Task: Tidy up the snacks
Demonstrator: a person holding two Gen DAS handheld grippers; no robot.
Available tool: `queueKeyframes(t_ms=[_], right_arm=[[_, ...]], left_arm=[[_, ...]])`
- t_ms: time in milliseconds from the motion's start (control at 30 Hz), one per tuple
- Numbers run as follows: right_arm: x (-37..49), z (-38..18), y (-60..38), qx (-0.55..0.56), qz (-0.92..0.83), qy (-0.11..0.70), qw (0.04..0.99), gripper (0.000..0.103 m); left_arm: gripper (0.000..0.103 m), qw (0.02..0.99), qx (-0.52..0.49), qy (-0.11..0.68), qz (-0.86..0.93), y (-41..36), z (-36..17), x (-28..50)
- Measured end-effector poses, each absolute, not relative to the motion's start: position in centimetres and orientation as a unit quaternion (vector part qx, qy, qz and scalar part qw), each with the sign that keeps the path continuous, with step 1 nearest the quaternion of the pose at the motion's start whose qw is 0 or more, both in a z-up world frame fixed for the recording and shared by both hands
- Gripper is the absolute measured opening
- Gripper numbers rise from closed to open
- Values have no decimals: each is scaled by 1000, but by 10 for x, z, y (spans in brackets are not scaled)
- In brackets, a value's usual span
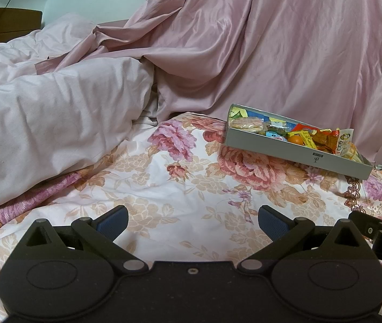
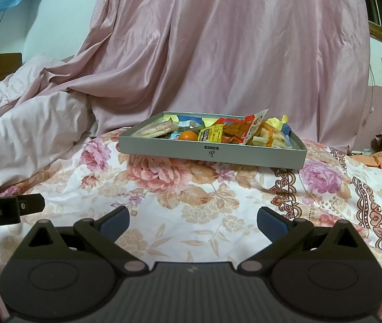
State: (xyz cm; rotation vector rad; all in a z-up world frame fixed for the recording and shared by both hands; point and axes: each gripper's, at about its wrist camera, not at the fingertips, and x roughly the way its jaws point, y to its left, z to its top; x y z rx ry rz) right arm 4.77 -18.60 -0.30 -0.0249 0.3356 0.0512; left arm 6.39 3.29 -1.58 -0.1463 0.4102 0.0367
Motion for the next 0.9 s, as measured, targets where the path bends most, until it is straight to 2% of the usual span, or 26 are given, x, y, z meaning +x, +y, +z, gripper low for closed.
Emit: queueKeyframes(t_ms=[900], right_arm=[[47, -5, -187, -15, 28, 169, 985, 103]], left_arm=[[102, 974, -56, 215, 36, 24, -16, 63]])
